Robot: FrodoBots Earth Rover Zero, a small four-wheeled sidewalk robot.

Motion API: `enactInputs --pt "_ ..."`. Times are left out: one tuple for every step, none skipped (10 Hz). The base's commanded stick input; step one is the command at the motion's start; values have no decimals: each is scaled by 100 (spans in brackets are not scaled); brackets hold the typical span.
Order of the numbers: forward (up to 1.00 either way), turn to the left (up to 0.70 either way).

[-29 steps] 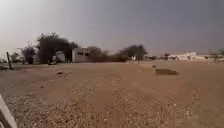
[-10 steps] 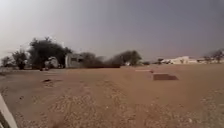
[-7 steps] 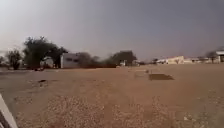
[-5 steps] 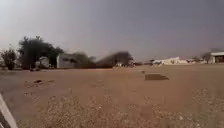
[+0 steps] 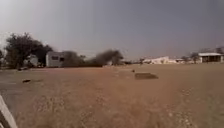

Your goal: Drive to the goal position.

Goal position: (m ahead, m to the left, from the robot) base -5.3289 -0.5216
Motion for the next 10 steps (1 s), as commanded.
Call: enactInputs --pt "0 -50" --pt "0 -50" --pt "0 -50" --pt "0 -50" --pt "0 -50" --pt "0 -50" --pt "0 -50" --pt "0 -50" --pt "0 -50" --pt "0 -50"
